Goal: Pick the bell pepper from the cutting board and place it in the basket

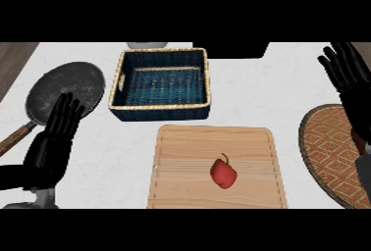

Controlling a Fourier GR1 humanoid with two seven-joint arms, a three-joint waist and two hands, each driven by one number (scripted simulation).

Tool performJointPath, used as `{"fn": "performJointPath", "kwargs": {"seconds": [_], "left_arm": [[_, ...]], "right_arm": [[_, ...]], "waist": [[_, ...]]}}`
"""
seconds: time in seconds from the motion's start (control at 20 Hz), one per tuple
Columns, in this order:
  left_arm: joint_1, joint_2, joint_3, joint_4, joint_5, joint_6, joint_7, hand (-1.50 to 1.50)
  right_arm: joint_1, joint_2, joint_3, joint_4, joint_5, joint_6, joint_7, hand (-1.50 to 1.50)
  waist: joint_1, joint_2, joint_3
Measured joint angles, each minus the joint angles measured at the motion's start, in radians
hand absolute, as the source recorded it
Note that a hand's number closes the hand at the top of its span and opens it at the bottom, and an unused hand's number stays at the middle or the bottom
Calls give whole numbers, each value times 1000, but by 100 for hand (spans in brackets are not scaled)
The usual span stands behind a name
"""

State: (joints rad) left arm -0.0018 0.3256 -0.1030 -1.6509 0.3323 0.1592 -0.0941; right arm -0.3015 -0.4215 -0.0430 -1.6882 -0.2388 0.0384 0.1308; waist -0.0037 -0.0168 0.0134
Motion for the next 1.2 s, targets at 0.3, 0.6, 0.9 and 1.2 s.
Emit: {"fn": "performJointPath", "kwargs": {"seconds": [0.3, 0.6, 0.9, 1.2], "left_arm": [[68, 14, -49, 133, -39, 13, 136, 0], [66, 34, -92, 208, -65, -5, 223, 0], [66, 46, -96, 214, -72, -3, 266, 0], [99, 56, -80, 208, -68, 8, 281, 0]], "right_arm": [[-43, 132, 109, -10, 159, -168, 2, 150], [-79, 300, 410, 111, 456, -311, 26, -150], [-156, 372, 565, 293, 795, -484, 247, -150], [-289, 325, 623, 369, 1081, -358, 582, -150]], "waist": [[14, 20, -12], [48, 26, -13], [33, 11, -13], [-4, -14, -16]]}}
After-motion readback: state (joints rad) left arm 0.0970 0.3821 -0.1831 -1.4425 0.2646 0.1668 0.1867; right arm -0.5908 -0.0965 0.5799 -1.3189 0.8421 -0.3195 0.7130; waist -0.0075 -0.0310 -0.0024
